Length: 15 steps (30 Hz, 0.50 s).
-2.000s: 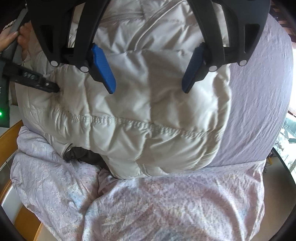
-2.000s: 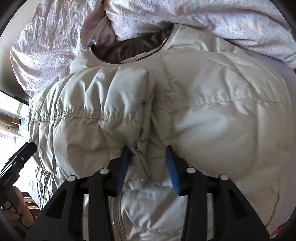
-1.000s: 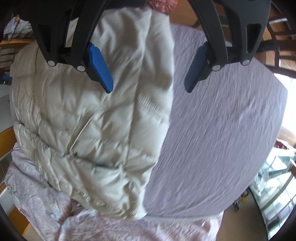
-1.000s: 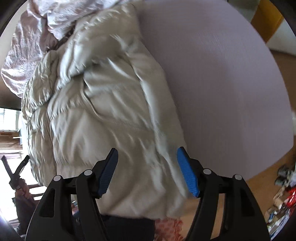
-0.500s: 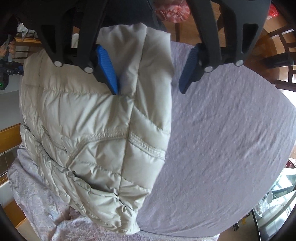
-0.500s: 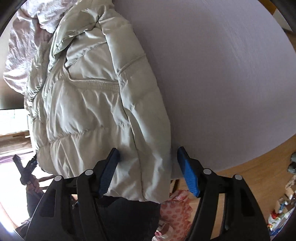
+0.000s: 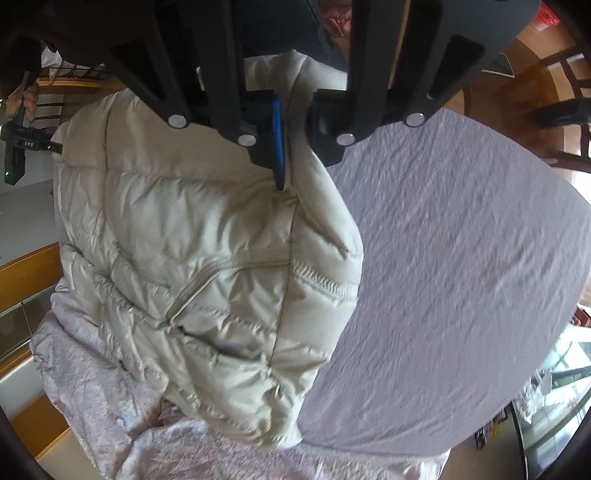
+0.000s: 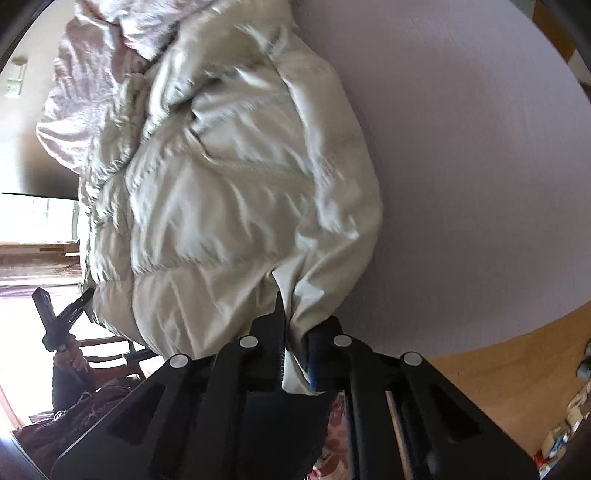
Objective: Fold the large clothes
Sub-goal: 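Lift the hem with both tools and fold it toward the collar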
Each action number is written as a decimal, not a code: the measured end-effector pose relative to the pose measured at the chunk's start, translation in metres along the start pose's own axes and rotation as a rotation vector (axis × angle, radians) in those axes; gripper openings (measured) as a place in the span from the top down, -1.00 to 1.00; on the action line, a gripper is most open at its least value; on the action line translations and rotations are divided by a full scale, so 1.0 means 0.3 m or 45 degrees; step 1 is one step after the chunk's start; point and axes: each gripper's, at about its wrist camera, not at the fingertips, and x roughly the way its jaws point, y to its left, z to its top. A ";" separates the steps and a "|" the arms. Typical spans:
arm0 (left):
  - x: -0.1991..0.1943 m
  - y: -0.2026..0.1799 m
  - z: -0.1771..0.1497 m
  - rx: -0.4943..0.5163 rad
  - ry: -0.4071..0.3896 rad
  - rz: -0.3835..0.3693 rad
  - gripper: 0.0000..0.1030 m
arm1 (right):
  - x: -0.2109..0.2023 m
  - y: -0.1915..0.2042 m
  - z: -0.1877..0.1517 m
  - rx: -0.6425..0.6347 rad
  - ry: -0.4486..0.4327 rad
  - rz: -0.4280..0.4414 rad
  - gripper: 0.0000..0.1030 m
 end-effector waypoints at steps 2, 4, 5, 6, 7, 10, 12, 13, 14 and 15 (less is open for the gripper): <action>-0.030 -0.020 0.028 0.022 -0.031 0.000 0.79 | -0.026 0.023 0.029 -0.027 -0.040 -0.003 0.83; -0.059 -0.035 0.059 0.038 -0.069 -0.004 0.80 | -0.052 0.055 0.057 -0.056 -0.073 -0.016 0.84; -0.075 -0.046 0.081 0.050 -0.091 -0.002 0.80 | -0.066 0.068 0.074 -0.068 -0.090 -0.024 0.84; -0.091 -0.048 0.094 0.063 -0.108 0.003 0.80 | -0.078 0.069 0.087 -0.076 -0.102 -0.028 0.84; -0.102 -0.065 0.115 0.086 -0.130 0.017 0.80 | -0.093 0.083 0.106 -0.086 -0.123 -0.035 0.84; -0.118 -0.112 0.175 0.136 -0.177 0.047 0.79 | -0.123 0.104 0.153 -0.104 -0.173 -0.048 0.84; -0.124 -0.134 0.210 0.157 -0.198 0.061 0.79 | -0.148 0.101 0.177 -0.122 -0.196 -0.056 0.84; -0.125 -0.147 0.232 0.166 -0.210 0.069 0.79 | -0.156 0.108 0.191 -0.131 -0.210 -0.064 0.85; -0.127 -0.152 0.242 0.169 -0.217 0.073 0.79 | -0.162 0.113 0.204 -0.135 -0.218 -0.070 0.85; -0.130 -0.157 0.260 0.171 -0.226 0.079 0.79 | -0.161 0.125 0.214 -0.139 -0.225 -0.074 0.85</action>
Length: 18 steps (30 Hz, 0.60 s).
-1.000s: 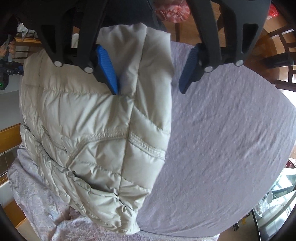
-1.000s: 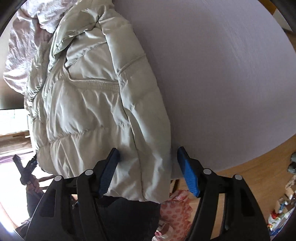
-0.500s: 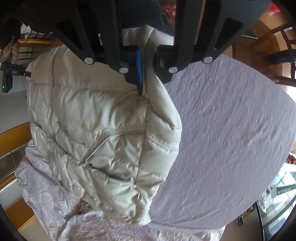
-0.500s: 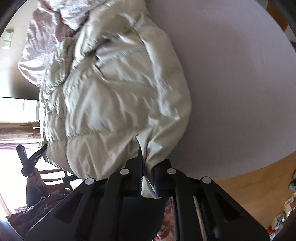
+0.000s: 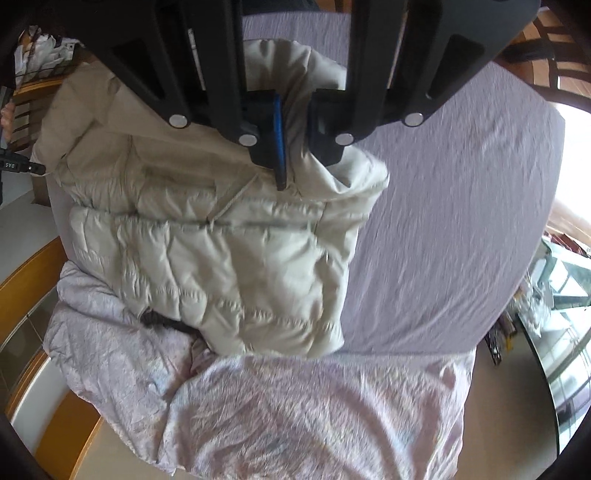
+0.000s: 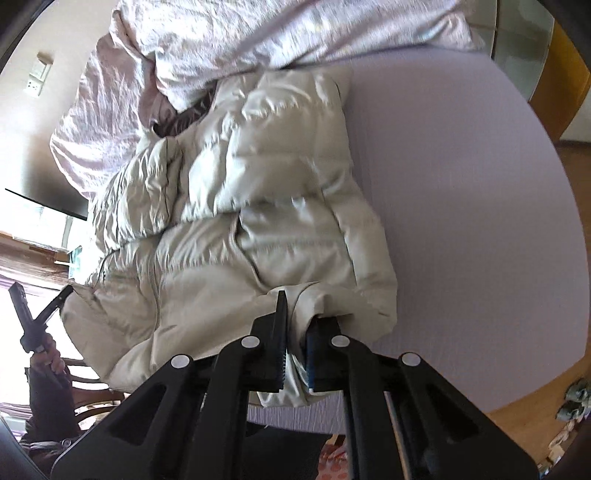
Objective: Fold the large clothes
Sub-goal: 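Lift the hem with both tools and fold it toward the collar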
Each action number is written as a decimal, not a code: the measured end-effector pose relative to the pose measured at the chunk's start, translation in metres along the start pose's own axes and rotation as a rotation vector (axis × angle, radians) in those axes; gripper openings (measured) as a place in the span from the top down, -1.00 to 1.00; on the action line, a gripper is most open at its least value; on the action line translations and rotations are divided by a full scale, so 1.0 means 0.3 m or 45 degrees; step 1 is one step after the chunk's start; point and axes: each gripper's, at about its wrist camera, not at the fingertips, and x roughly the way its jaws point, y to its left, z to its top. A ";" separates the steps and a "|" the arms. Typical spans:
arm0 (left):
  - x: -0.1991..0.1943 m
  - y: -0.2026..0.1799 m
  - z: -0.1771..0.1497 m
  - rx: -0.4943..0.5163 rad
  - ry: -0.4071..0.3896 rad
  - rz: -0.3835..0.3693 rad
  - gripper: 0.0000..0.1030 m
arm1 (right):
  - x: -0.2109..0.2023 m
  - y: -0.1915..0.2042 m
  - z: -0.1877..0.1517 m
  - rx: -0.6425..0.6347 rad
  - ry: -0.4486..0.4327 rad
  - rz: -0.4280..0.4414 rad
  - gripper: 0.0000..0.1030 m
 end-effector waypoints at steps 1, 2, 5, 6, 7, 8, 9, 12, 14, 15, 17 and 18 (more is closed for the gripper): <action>0.004 -0.007 0.017 0.001 -0.006 0.004 0.79 | -0.001 0.008 0.015 -0.005 -0.009 -0.004 0.84; 0.009 -0.014 0.036 0.002 -0.012 0.008 0.79 | -0.002 0.014 0.031 -0.006 -0.017 -0.006 0.85; 0.017 -0.029 0.081 0.002 -0.030 0.017 0.79 | -0.006 0.028 0.079 -0.004 -0.039 -0.009 0.85; 0.020 -0.033 0.100 0.000 -0.038 0.020 0.79 | -0.009 0.029 0.098 -0.005 -0.048 -0.012 0.85; 0.023 -0.036 0.115 -0.002 -0.046 0.023 0.79 | -0.001 0.044 0.111 -0.001 -0.056 -0.015 0.85; 0.026 -0.039 0.137 -0.003 -0.056 0.026 0.79 | -0.001 0.047 0.126 -0.001 -0.065 -0.016 0.85; 0.027 -0.041 0.152 -0.004 -0.063 0.028 0.79 | -0.003 0.046 0.147 0.001 -0.075 -0.017 0.85; 0.029 -0.049 0.211 -0.009 -0.089 0.030 0.80 | -0.013 0.048 0.199 0.000 -0.100 -0.025 0.85; 0.028 -0.053 0.242 -0.011 -0.104 0.032 0.80 | -0.018 0.054 0.230 -0.003 -0.116 -0.030 0.85; 0.027 -0.055 0.263 -0.013 -0.115 0.032 0.80 | -0.021 0.056 0.247 -0.007 -0.126 -0.032 0.85; 0.026 -0.060 0.303 -0.019 -0.132 0.031 0.80 | -0.027 0.062 0.286 -0.011 -0.152 -0.040 0.85; 0.026 -0.062 0.318 -0.020 -0.139 0.032 0.80 | -0.029 0.065 0.298 -0.012 -0.163 -0.043 0.85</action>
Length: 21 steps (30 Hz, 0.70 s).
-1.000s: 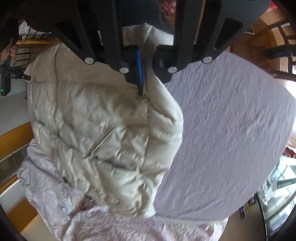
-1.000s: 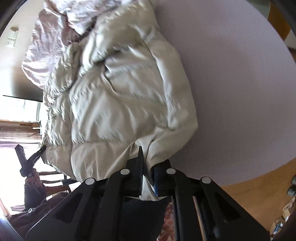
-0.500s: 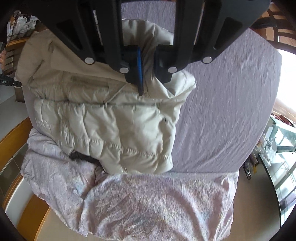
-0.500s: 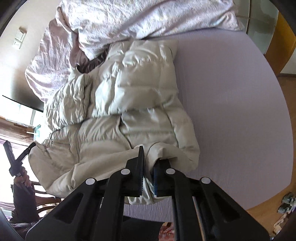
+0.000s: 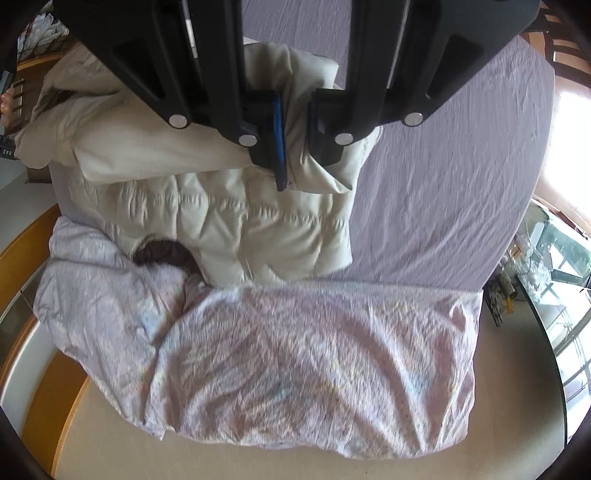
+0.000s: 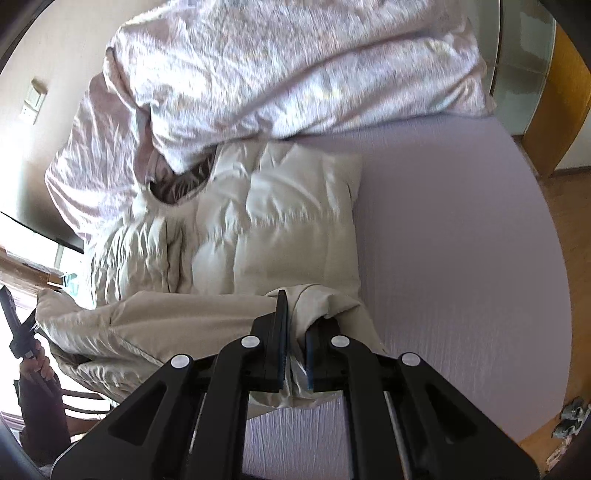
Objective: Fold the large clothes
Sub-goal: 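Lift the hem with both tools and fold it toward the collar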
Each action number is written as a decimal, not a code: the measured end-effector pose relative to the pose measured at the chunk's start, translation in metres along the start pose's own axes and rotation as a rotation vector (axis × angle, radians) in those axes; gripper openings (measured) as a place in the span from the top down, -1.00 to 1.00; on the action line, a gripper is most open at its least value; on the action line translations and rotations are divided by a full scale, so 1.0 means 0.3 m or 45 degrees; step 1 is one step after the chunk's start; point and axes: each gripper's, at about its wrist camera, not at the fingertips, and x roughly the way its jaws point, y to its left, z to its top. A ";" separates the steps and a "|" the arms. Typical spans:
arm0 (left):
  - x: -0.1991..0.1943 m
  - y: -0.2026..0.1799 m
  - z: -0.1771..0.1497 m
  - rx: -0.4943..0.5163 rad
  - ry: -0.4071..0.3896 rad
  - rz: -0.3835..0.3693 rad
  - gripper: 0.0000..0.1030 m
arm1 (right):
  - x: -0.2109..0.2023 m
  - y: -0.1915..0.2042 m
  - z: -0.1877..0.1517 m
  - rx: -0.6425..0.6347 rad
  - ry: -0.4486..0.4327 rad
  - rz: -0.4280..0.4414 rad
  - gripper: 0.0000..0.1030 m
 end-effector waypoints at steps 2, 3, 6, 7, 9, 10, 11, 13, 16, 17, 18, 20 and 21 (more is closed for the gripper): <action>0.004 -0.008 0.032 0.001 -0.018 0.003 0.80 | -0.001 0.007 0.036 -0.002 -0.029 -0.008 0.85; 0.009 -0.012 0.051 -0.001 -0.027 0.007 0.80 | 0.000 0.009 0.054 0.002 -0.045 -0.010 0.85; 0.033 -0.016 0.100 -0.014 -0.038 0.018 0.80 | 0.011 0.008 0.094 0.025 -0.085 -0.016 0.85; 0.044 -0.017 0.115 -0.020 -0.038 0.023 0.80 | 0.016 0.006 0.112 0.041 -0.099 -0.017 0.85; 0.065 -0.018 0.144 -0.037 -0.040 0.024 0.80 | 0.027 0.004 0.149 0.072 -0.123 -0.018 0.85; 0.073 -0.019 0.158 -0.044 -0.041 0.024 0.80 | 0.030 0.005 0.162 0.081 -0.129 -0.020 0.85; 0.080 -0.018 0.170 -0.050 -0.042 0.024 0.80 | 0.035 0.007 0.182 0.093 -0.139 -0.022 0.85; 0.100 -0.018 0.207 -0.072 -0.045 0.024 0.80 | 0.042 0.010 0.216 0.113 -0.156 -0.024 0.85; 0.121 -0.016 0.254 -0.103 -0.052 0.022 0.80 | 0.050 0.017 0.269 0.140 -0.187 -0.024 0.85; 0.130 -0.014 0.269 -0.114 -0.056 0.022 0.80 | 0.052 0.017 0.289 0.155 -0.200 -0.019 0.85; 0.137 -0.014 0.279 -0.121 -0.058 0.024 0.80 | 0.057 0.014 0.308 0.175 -0.213 -0.010 0.85; 0.164 -0.012 0.298 -0.137 -0.053 0.033 0.80 | 0.071 0.006 0.337 0.213 -0.231 0.003 0.85; 0.184 -0.010 0.305 -0.146 -0.045 0.040 0.80 | 0.084 0.000 0.350 0.235 -0.236 0.006 0.85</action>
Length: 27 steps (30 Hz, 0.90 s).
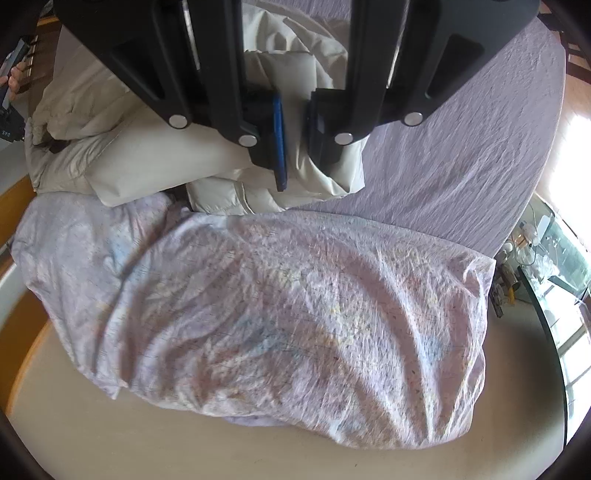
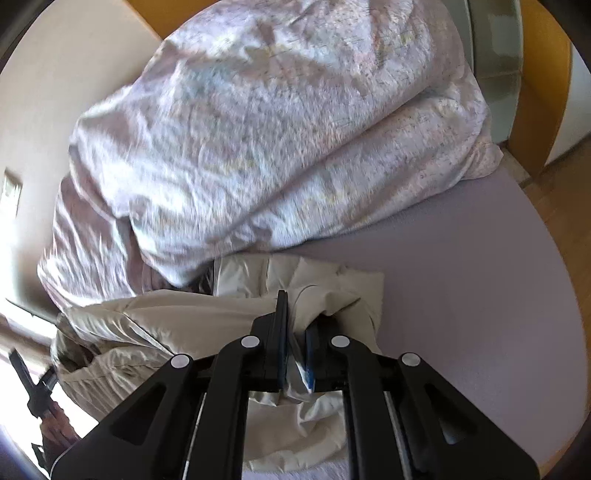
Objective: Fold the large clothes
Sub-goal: 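Lift the hem with both tools and fold it toward the collar, then lower the hem onto the jacket and open both tools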
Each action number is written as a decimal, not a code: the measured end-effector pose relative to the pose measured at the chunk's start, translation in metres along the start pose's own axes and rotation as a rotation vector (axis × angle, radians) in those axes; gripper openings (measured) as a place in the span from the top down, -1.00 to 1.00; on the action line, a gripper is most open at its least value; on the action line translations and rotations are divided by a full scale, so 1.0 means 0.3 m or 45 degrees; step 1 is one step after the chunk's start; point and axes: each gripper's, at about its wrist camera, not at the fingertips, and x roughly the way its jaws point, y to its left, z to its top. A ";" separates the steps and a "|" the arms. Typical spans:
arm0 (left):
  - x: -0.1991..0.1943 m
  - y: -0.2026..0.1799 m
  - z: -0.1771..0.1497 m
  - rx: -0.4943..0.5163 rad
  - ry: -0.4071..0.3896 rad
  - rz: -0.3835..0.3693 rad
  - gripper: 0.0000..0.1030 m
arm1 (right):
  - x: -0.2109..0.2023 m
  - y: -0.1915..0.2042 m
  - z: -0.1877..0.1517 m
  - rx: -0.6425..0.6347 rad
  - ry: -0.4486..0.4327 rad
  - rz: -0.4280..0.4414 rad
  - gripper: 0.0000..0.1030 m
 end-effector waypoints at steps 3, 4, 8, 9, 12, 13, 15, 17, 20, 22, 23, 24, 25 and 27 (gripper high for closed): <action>0.070 0.004 0.008 -0.024 0.037 0.029 0.79 | 0.055 -0.008 0.024 0.040 0.003 -0.014 0.84; 0.096 0.006 0.010 -0.035 0.050 0.037 0.79 | 0.083 -0.011 0.033 0.054 0.008 -0.024 0.85; 0.180 0.014 0.021 -0.073 0.096 0.064 0.79 | 0.167 -0.015 0.063 0.086 0.027 -0.039 0.84; 0.206 0.016 0.026 -0.082 0.110 0.072 0.79 | 0.183 -0.014 0.069 0.088 0.031 -0.043 0.84; 0.269 0.016 0.039 -0.103 0.142 0.093 0.78 | 0.241 -0.012 0.092 0.096 0.053 -0.055 0.84; 0.295 0.016 0.043 -0.110 0.156 0.103 0.77 | 0.264 -0.013 0.098 0.101 0.061 -0.061 0.84; 0.332 0.014 0.049 -0.119 0.173 0.117 0.74 | 0.307 -0.017 0.106 0.111 0.080 -0.074 0.84; 0.369 0.011 0.052 -0.122 0.188 0.132 0.73 | 0.353 -0.023 0.109 0.121 0.104 -0.094 0.84; 0.410 0.002 0.050 -0.114 0.202 0.152 0.73 | 0.411 -0.038 0.109 0.149 0.138 -0.109 0.83; 0.430 -0.007 0.049 -0.107 0.212 0.164 0.72 | 0.439 -0.052 0.110 0.172 0.166 -0.103 0.76; 0.442 -0.012 0.048 -0.103 0.218 0.169 0.72 | 0.450 -0.059 0.112 0.184 0.179 -0.099 0.75; 0.448 -0.015 0.048 -0.099 0.221 0.173 0.71 | 0.457 -0.064 0.115 0.192 0.192 -0.094 0.74; 0.455 -0.019 0.048 -0.093 0.226 0.177 0.68 | 0.463 -0.072 0.121 0.201 0.213 -0.083 0.74; 0.459 -0.022 0.053 -0.086 0.236 0.176 0.61 | 0.452 -0.084 0.135 0.216 0.234 -0.058 0.72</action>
